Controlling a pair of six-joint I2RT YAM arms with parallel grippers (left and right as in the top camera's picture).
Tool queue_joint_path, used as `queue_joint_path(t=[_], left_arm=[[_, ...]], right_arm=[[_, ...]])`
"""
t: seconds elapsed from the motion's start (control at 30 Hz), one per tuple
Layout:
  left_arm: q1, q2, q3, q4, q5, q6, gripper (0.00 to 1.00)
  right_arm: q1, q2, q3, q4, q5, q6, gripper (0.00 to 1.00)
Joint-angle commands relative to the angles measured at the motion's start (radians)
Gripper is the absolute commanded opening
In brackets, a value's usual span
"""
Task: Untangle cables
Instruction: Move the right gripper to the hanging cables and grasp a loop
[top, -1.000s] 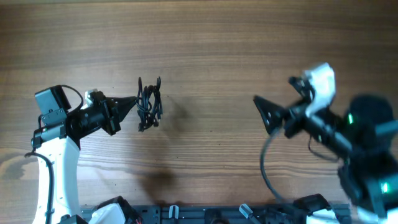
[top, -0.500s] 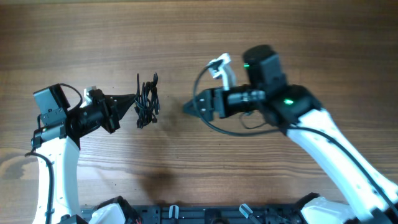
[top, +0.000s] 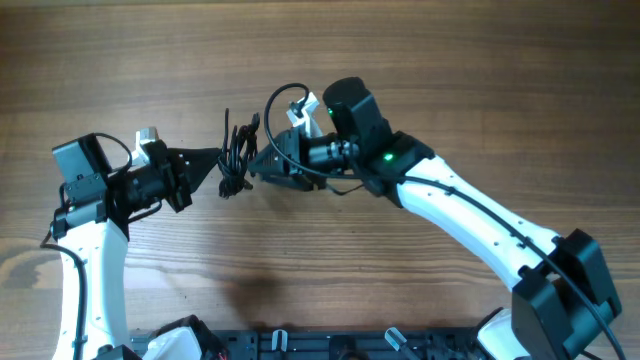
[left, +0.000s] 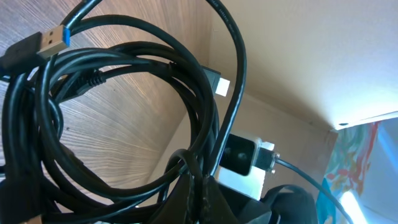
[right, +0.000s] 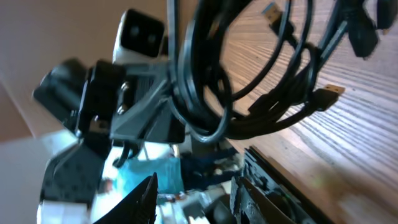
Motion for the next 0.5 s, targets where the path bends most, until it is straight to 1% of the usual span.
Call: queue_joint_path(t=[0.0,0.03,0.13,0.27,0.37,0.47], left_arm=[[-0.004,-0.010,0.003,0.003,0.050,-0.100,0.04],[-0.004,-0.010,0.003,0.003,0.050,-0.122,0.04],[-0.004,-0.010,0.003,0.003,0.050,-0.125,0.04],[-0.004,-0.010,0.003,0.003,0.050,-0.116,0.04],[-0.004,-0.010,0.003,0.003,0.050,-0.106,0.04],[-0.004,-0.010,0.003,0.003,0.050,-0.097,0.04]], right_arm=[[0.043,0.003,0.013,0.006,0.137,0.119,0.42],[0.057,0.003,0.013,0.006,0.163,0.127,0.42],[0.090,0.003,0.013,0.006,0.258,0.160,0.42],[0.105,0.003,0.013,0.007,0.352,0.204,0.38],[0.106,0.003,0.013,0.010,0.385,0.219,0.37],[0.106,0.003,0.013,0.013,0.396,0.276,0.35]])
